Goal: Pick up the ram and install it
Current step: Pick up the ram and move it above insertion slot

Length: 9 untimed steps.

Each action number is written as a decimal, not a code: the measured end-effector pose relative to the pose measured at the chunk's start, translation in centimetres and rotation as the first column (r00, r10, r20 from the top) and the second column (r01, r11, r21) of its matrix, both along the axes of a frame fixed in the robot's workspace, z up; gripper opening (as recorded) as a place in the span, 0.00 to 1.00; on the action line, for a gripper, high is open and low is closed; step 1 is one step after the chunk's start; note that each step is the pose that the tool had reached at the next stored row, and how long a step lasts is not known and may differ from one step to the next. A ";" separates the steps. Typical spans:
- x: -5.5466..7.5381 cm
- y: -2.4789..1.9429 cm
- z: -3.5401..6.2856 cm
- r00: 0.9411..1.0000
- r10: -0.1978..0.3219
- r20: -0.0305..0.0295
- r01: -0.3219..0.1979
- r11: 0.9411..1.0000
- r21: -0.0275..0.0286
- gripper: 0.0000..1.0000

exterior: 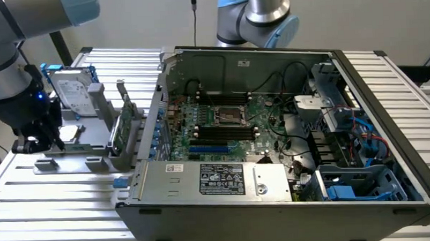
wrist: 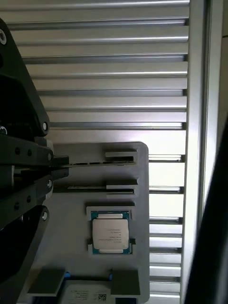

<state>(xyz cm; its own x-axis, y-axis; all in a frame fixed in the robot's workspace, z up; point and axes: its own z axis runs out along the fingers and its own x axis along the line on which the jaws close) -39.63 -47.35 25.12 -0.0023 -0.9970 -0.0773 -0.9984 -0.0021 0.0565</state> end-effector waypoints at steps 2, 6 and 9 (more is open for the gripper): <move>0.1 0.00 0.84 1.000 0.000 0.000 0.000 1.000 0.000 0.14; 0.5 0.00 2.67 1.000 0.000 0.000 0.000 1.000 0.000 0.14; 1.1 0.00 3.88 1.000 0.002 0.000 -0.002 1.000 0.000 0.14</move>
<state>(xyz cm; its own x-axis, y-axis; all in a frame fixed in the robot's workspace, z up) -38.50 -47.35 29.01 -0.0006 -0.9970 -0.0772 -0.9984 -0.0038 0.0565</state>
